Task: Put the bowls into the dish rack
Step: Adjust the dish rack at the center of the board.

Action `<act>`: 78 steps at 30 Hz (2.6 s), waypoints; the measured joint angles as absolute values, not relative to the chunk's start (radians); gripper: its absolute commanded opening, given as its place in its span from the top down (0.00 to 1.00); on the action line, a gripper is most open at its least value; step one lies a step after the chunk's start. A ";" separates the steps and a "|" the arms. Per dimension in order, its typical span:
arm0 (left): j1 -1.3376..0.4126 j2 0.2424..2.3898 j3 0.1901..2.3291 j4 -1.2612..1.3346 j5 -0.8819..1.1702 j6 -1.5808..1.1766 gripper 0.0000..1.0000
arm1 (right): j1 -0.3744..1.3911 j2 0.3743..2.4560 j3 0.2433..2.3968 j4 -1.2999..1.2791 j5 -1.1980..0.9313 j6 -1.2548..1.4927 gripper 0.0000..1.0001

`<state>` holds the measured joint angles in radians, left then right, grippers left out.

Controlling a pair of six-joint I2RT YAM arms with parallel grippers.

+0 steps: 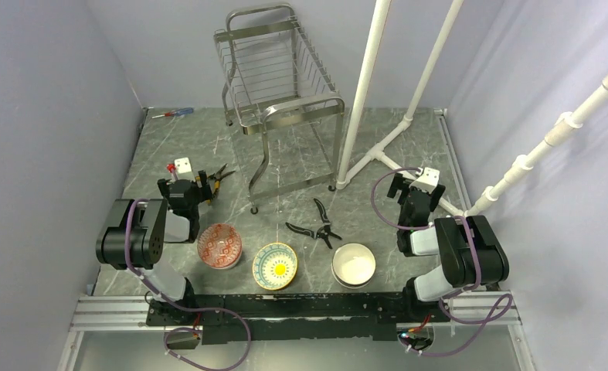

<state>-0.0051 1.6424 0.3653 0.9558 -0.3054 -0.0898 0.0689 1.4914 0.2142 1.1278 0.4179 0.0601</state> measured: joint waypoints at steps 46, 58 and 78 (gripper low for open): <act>-0.005 1.062 0.829 -0.368 -0.074 -0.593 0.04 | 0.085 0.901 0.525 0.144 0.286 0.469 0.00; -0.005 0.979 0.824 -0.574 0.082 -0.580 0.04 | 0.084 0.832 0.538 0.005 0.020 0.474 0.00; -0.129 0.968 0.694 -0.209 0.505 -0.538 0.05 | 0.352 0.978 0.510 0.125 -0.349 0.472 0.01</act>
<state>-0.1287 0.9676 0.6945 -0.2092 0.5045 -0.5377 0.3515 0.9775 0.5098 0.1249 -0.3489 0.4717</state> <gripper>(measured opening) 0.954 0.992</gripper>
